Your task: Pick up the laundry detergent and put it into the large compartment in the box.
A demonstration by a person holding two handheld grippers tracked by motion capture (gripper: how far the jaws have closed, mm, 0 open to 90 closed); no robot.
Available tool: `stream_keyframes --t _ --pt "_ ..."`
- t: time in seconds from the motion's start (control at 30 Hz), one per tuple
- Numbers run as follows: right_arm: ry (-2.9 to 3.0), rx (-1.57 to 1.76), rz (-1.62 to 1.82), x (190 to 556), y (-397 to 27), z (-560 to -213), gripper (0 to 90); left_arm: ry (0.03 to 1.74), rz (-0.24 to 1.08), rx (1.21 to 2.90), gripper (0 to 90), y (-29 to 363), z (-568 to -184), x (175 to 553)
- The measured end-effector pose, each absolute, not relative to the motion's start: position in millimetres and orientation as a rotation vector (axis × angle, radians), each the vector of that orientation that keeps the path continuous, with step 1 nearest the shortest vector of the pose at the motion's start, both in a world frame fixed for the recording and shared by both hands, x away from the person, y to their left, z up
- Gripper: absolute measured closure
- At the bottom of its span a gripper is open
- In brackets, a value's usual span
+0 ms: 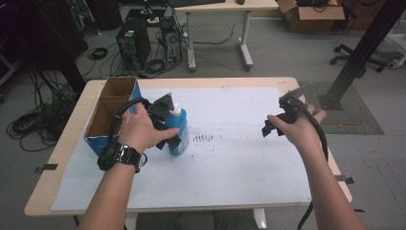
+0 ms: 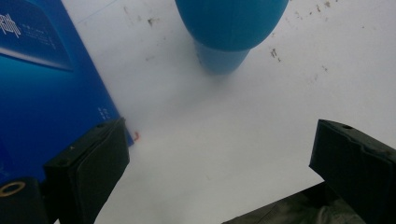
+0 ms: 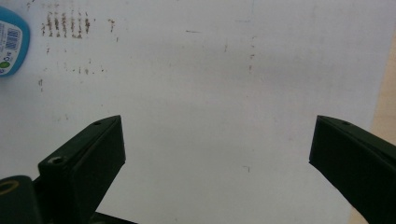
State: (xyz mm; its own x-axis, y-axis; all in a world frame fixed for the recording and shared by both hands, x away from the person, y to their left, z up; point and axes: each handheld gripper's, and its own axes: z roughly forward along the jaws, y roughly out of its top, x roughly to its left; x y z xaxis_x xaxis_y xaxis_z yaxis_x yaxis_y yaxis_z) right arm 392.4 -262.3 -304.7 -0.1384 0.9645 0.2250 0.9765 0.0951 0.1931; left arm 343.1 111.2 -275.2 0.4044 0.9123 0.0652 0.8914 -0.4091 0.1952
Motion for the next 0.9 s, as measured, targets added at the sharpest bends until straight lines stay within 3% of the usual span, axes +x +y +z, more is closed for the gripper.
stream_keyframes --t 0.9 --pt "-2.283 -2.039 -0.464 395.9 -268.2 -307.2 3.5 1.611 0.248 2.536 5.2 110.9 -279.2 349.6"
